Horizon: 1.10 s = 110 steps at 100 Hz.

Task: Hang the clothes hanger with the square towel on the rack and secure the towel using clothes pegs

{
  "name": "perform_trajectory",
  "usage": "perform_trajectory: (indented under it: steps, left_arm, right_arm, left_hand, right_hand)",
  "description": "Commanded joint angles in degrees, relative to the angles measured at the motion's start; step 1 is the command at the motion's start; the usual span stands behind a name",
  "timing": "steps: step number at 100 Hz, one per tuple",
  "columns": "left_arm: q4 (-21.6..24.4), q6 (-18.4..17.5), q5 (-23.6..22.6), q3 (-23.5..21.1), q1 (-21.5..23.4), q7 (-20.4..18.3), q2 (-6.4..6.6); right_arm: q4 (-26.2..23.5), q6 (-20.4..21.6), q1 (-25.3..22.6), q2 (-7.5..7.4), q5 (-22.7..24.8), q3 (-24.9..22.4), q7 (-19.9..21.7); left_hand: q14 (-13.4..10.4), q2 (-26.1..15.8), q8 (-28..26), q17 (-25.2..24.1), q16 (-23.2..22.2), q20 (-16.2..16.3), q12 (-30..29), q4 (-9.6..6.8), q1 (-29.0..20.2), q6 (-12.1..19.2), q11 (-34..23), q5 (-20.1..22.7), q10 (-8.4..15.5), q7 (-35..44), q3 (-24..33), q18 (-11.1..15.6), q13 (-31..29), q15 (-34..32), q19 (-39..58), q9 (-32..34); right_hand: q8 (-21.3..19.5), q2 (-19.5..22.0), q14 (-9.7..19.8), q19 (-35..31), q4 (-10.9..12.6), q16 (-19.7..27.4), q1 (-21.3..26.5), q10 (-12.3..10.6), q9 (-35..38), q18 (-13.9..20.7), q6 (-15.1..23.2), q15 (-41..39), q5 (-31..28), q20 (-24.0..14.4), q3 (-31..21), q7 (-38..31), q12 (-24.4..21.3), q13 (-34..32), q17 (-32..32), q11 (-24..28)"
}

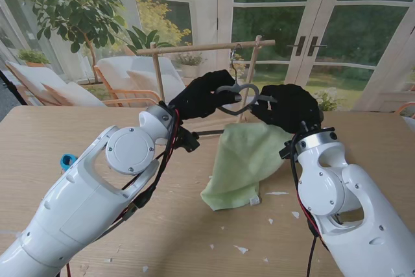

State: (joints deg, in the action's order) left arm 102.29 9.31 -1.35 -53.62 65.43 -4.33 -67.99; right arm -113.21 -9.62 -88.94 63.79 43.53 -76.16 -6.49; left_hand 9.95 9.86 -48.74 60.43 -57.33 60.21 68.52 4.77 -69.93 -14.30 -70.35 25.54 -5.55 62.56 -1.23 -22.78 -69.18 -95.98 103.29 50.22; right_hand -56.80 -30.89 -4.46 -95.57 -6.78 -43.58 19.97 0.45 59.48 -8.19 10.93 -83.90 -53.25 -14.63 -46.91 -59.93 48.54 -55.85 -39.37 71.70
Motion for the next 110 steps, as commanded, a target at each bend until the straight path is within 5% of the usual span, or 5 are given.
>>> perform_trajectory:
  steps: [1,39,68,76,110]
  left_arm:
    - [1.0,0.6,0.7,-0.1,0.3,-0.7,-0.36]
    - [2.6,1.5,0.8,-1.5,1.7,-0.3,-0.22]
    - [3.5,2.1,0.1,-2.2,2.0,-0.4,-0.03]
    - [3.4,1.6,-0.6,-2.2,2.0,-0.3,0.04]
    - [3.8,1.6,-0.9,-2.8,2.5,-0.4,0.19]
  right_arm:
    - [0.3,-0.4,0.4,0.8,-0.3,0.5,0.7]
    - [1.9,-1.1,2.1,1.16,-0.2,2.5,-1.1]
    - [1.9,-2.1,2.3,1.66,-2.0,3.0,-2.4]
    - [1.4,-2.8,2.2,1.81,-3.1,3.2,-2.4]
    - [1.1,-3.4,2.1,2.45,-6.9,3.5,-3.5]
  left_hand:
    - [-9.1,-3.2,-0.6,2.1,-1.3,1.0,2.2,-1.55,-2.3,-0.3,-5.9,-0.3,1.1,1.5,0.4,3.6,-3.4,-5.2,16.7,2.2]
    - [-9.1,-3.0,-0.4,2.1,-1.3,1.0,2.2,-1.53,-2.1,-0.3,-5.8,-0.3,1.1,1.3,0.4,3.3,-3.4,-5.2,16.7,2.1]
    - [-5.4,-0.2,4.0,1.4,-4.0,-10.0,-0.6,-2.01,1.3,1.0,0.8,-4.3,-0.8,-3.1,1.7,0.7,-0.2,1.2,16.6,-3.2]
    - [0.7,0.8,5.8,-1.1,-4.3,-15.3,-3.0,-1.79,3.0,1.5,5.9,-6.4,-1.6,-5.1,3.4,-6.7,4.7,8.4,10.7,-6.8]
    - [15.5,3.3,9.2,-32.3,-0.9,0.6,-16.8,0.27,23.8,1.6,24.3,-12.1,-4.8,-16.7,31.0,-17.2,25.6,38.3,-23.4,-19.8]
  right_hand:
    - [-3.3,6.6,-0.8,-10.1,0.4,-2.0,-0.6,0.7,3.2,3.3,1.7,-5.4,-4.2,-32.6,-2.0,-3.4,2.5,-4.4,-5.0,4.4]
    - [-14.8,9.0,4.9,-24.4,6.4,-6.3,-5.1,-4.1,18.7,7.4,2.3,-19.4,-17.7,-29.4,-4.0,-11.8,11.7,-19.2,-29.8,12.3]
    - [-17.0,13.5,10.1,-24.4,14.5,-30.4,-6.5,-4.1,23.3,11.8,3.0,-22.5,-23.1,-57.1,-5.5,-17.7,15.1,-19.2,-32.2,18.7]
    - [-16.1,13.6,9.2,-24.4,15.1,-32.6,-5.8,-2.7,23.4,10.3,1.7,-22.8,-23.4,-59.7,-6.4,-18.7,14.8,-19.2,-32.0,19.9]
    - [-13.9,15.4,6.1,-24.4,17.6,-35.1,-5.9,0.2,23.4,6.0,-0.3,-23.2,-23.7,-63.0,-10.9,-21.4,13.9,-19.0,-31.5,22.2]
